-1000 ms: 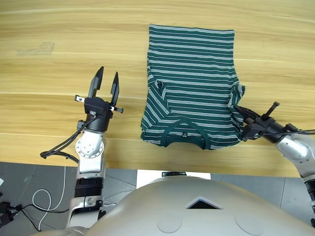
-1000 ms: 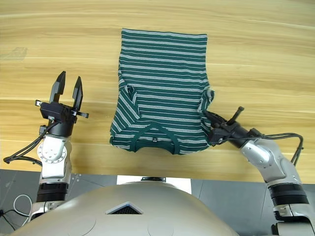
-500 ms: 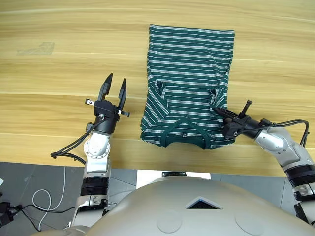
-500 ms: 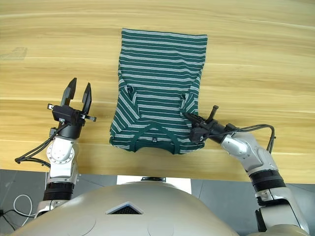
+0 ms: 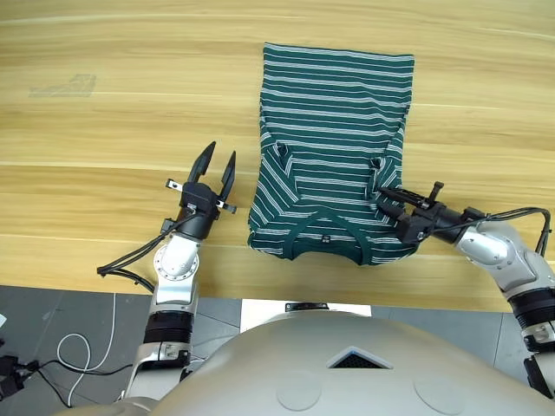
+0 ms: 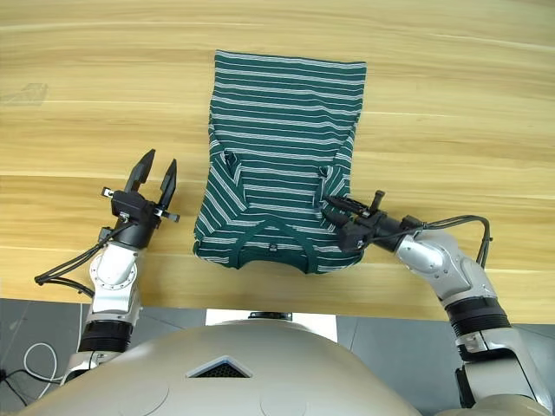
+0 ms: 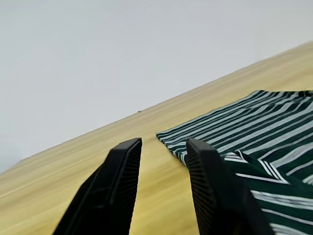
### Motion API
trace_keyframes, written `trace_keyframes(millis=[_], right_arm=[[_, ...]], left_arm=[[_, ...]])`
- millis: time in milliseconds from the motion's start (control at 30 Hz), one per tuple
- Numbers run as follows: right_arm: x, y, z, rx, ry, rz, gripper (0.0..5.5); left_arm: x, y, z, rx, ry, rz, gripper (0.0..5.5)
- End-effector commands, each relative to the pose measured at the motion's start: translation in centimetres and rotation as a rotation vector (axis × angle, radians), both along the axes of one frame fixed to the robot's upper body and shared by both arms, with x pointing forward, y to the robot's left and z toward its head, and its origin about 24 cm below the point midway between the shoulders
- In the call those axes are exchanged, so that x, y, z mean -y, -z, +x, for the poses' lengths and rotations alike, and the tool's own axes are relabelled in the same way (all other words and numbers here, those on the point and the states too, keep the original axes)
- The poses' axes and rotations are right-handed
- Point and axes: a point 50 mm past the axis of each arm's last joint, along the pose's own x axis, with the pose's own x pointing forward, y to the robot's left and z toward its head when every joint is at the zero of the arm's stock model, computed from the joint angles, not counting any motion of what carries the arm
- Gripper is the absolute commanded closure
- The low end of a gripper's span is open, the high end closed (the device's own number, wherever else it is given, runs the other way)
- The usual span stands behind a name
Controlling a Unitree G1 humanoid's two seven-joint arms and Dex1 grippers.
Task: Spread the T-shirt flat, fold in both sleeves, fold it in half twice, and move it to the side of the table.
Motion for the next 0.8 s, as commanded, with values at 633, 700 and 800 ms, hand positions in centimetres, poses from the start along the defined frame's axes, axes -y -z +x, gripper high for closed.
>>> trace_keyframes(millis=[633, 700, 800], right_arm=[[4.9, -3.0, 0.4, 0.116, 0.245, 0.01, 2.75], [6.1, -2.3, -0.3, 0.095, 0.275, -0.048, 2.75], [6.7, -2.3, -0.7, 0.091, 0.321, -0.008, 2.75]], left_arm=[[-4.9, -1.2, 1.7, -0.002, 0.155, 0.412, 3.81], [-5.9, -1.1, 1.6, -0.036, 0.225, 0.583, 3.81], [-6.8, -1.2, 1.9, -0.058, 0.258, 0.67, 3.81]])
